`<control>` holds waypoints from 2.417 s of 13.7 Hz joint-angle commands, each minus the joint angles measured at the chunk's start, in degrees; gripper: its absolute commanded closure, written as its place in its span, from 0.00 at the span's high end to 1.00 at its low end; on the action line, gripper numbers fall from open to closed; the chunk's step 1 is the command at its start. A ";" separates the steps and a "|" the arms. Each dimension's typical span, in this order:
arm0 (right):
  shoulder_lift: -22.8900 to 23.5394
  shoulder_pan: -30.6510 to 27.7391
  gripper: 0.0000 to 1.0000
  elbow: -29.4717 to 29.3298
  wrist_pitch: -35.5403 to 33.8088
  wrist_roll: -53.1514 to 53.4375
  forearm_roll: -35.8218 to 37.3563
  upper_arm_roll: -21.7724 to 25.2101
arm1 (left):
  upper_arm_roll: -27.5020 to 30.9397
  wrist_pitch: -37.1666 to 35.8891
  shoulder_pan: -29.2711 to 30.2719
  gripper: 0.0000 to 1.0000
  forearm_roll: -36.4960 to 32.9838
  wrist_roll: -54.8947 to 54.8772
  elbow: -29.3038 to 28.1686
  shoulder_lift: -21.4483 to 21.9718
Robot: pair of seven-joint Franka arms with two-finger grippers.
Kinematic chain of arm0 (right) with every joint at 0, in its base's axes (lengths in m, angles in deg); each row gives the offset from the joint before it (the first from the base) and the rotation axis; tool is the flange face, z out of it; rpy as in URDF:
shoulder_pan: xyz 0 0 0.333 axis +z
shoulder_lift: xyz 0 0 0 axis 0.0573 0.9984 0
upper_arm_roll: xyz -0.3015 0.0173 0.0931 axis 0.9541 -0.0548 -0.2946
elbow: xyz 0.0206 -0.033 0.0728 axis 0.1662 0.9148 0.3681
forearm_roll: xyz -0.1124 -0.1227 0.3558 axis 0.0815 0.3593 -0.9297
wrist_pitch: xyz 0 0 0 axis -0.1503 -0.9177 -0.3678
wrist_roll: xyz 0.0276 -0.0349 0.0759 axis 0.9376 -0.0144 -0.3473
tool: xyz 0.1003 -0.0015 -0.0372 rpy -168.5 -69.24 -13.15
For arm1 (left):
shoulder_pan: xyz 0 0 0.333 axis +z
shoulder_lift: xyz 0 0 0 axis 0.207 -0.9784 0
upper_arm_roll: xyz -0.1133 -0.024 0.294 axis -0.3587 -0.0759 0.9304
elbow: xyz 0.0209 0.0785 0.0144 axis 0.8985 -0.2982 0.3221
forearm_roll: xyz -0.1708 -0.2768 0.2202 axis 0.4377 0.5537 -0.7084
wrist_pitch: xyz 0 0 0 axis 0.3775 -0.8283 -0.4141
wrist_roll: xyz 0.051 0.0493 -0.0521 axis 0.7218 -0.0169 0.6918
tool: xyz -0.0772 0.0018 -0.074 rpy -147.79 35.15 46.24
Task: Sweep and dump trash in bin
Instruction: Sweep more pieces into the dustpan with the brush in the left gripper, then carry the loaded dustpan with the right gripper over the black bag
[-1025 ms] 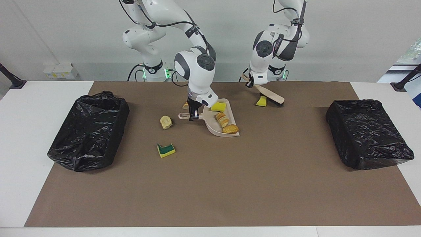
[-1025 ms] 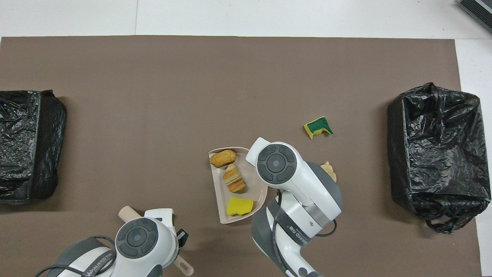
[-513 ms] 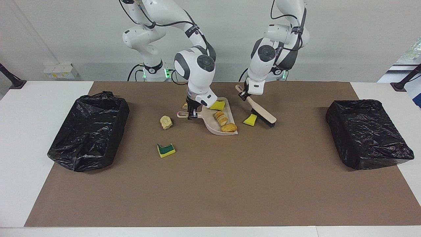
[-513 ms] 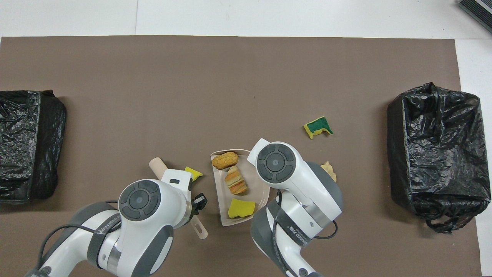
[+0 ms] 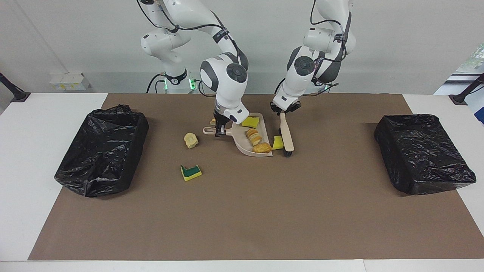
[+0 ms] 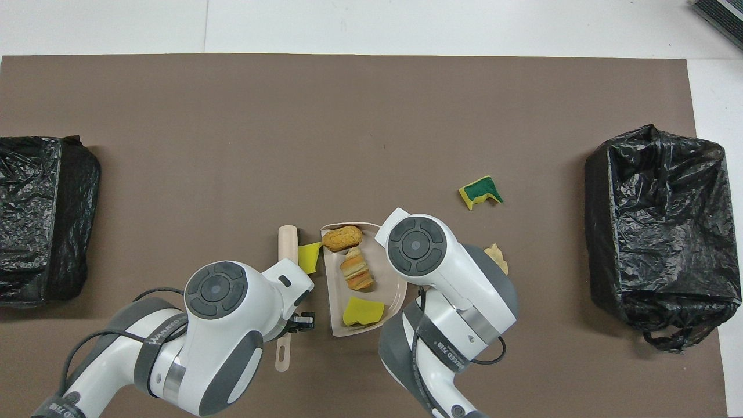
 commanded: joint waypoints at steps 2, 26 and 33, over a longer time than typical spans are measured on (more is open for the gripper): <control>-1.49 -0.18 0.00 1.45 -1.58 2.72 0.84 -0.22 | -0.17 -2.35 3.54 0.00 -0.85 -11.14 0.38 0.50; -7.63 -7.90 0.00 2.50 -3.24 -4.75 1.02 -0.14 | -0.18 -13.16 -1.21 0.00 0.03 0.80 8.11 4.98; -13.45 -18.44 0.00 1.53 -5.19 -11.49 1.90 0.30 | -0.61 -10.72 -2.08 0.00 -3.49 7.57 7.32 3.84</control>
